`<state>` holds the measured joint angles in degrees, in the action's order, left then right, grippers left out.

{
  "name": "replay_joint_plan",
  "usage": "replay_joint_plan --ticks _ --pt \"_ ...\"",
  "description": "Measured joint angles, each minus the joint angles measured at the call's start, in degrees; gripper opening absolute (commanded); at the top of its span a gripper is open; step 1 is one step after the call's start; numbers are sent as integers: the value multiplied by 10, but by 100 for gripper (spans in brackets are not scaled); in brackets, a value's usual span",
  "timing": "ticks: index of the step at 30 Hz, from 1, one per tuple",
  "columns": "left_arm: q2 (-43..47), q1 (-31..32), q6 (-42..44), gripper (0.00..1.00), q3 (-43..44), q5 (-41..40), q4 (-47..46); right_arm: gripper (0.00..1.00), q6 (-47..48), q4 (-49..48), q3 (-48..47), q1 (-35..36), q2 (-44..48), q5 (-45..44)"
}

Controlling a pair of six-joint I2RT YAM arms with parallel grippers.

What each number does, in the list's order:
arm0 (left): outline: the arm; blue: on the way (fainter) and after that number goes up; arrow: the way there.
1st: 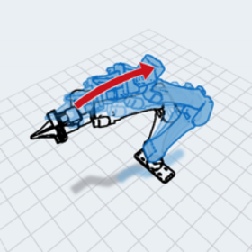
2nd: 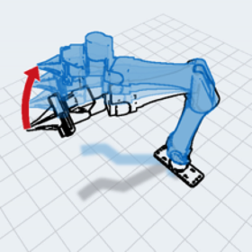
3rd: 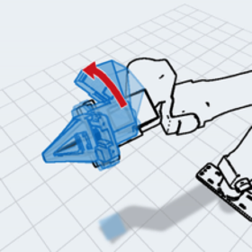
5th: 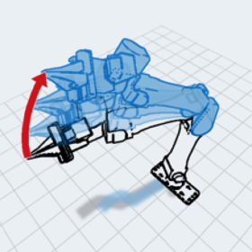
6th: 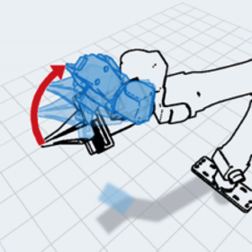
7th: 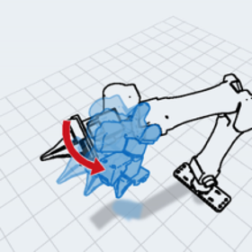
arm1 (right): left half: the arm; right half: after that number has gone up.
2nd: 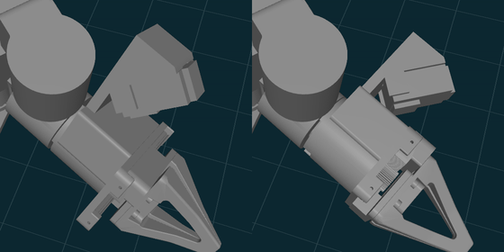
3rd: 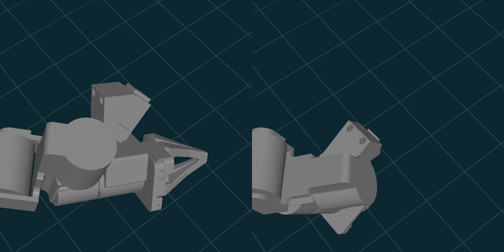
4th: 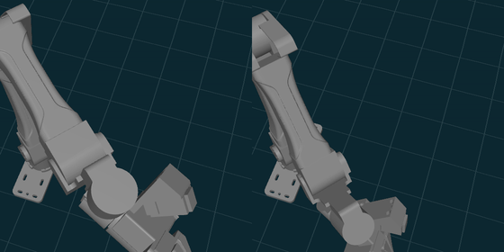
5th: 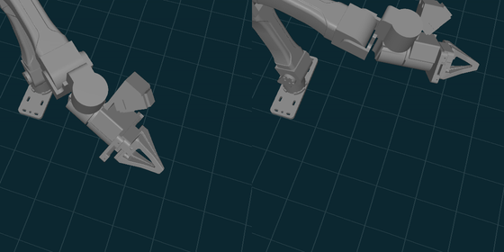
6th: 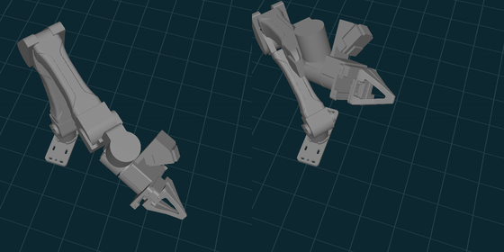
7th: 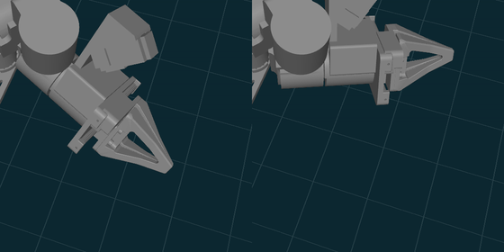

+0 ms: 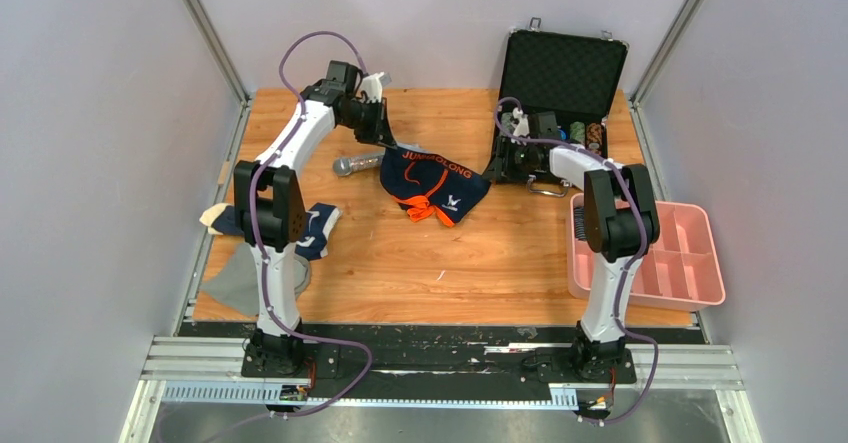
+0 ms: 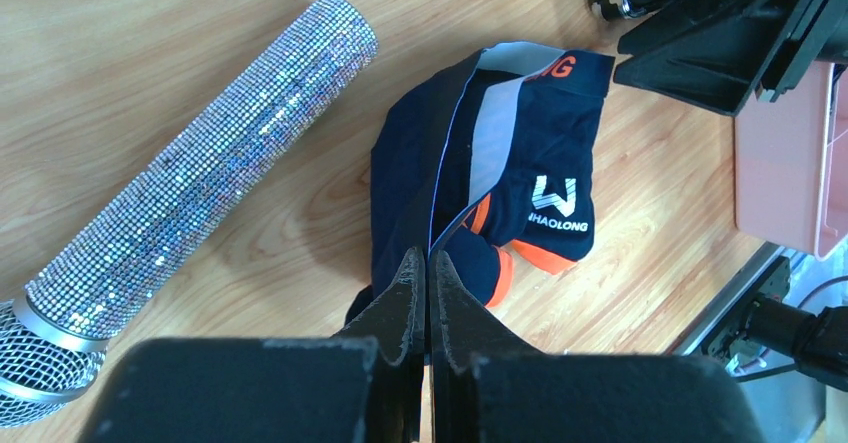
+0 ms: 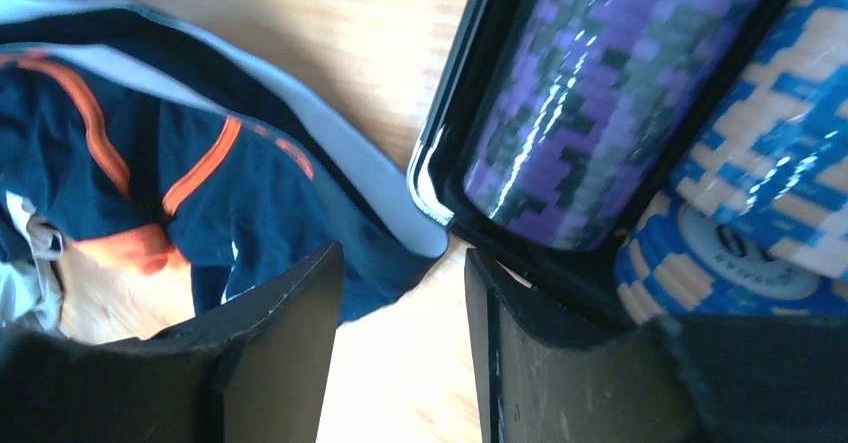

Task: Roll the underwear
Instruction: Place the underwear at the center of the board, then flatten out the underwear at the center of the board.

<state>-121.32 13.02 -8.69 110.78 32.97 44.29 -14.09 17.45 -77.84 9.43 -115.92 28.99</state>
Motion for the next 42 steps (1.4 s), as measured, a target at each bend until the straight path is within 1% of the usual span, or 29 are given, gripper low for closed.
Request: replay_joint_plan --ticks 5,14,17,18,20,23,25,27,28,32,35,37,42 --pt "0 -1 0 0 0 0 0 46 -24 19 -23 8 -12 -27" --pt "0 -3 0 0 0 0 0 45 -44 29 -23 25 -22 -44" --pt "0 -3 0 0 0 0 0 43 -48 28 -23 27 -22 -49" --pt "0 -3 0 0 0 0 0 41 -48 27 -23 28 -22 -51" --pt "0 -3 0 0 0 0 0 34 -48 26 -23 28 -23 -56" --pt "0 -3 0 0 0 0 0 20 -49 15 -23 28 -29 -60" --pt "0 -3 0 0 0 0 0 15 -49 6 -22 28 -32 -61" --pt "0 -3 1 0 0 -1 0 4 -50 0 -19 26 -33 -61" --pt "0 -3 2 0 0 -1 0 0 -49 -2 -17 25 -33 -61" --pt "0 -5 5 0 0 0 0 0 -34 -4 -16 25 -29 -61" --pt "0 -12 17 0 0 7 1 0 -8 -1 -16 25 -5 -57" --pt "0 -18 38 0 0 25 4 0 16 1 -17 25 28 -51" --pt "13 -26 81 0 -2 83 26 0 93 0 -26 34 162 -42"
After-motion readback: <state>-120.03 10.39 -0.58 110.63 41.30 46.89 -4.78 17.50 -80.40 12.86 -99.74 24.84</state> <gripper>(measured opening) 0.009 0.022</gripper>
